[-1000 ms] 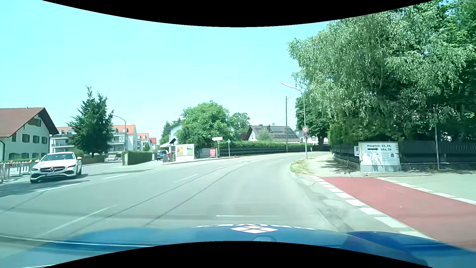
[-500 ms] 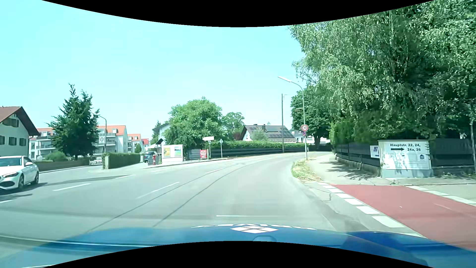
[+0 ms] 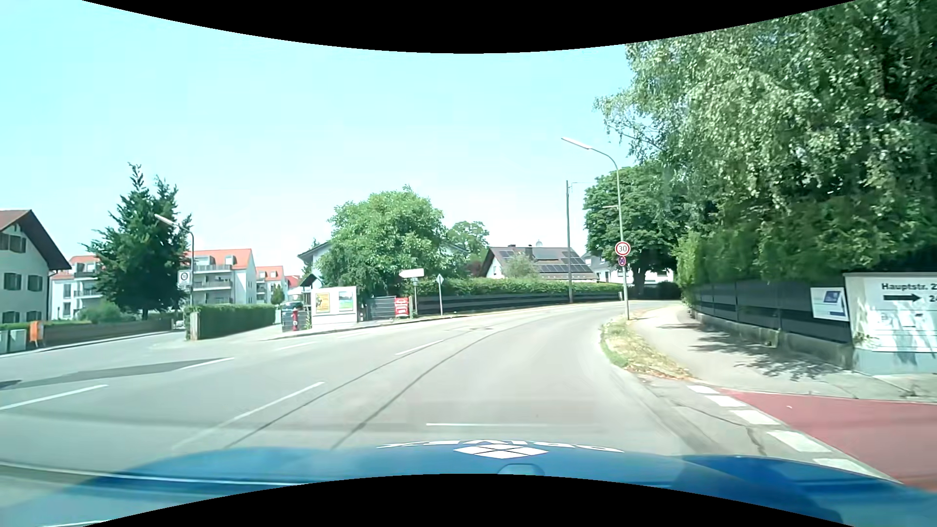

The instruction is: Follow the waypoints while adhering to traffic rules and regulations

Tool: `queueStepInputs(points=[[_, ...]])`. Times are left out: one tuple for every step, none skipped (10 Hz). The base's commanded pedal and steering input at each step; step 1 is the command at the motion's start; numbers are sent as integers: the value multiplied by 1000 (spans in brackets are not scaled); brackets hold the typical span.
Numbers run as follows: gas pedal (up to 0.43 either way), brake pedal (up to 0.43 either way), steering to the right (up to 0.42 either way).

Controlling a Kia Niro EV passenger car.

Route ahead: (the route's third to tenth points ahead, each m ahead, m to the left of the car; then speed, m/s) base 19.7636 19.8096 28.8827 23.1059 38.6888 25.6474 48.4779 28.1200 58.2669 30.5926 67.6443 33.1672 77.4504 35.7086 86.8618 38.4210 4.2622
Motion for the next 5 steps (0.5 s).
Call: queueStepInputs(points=[[98,0,-187],[98,0,-219],[98,0,-240],[98,0,-248],[98,0,-256]])
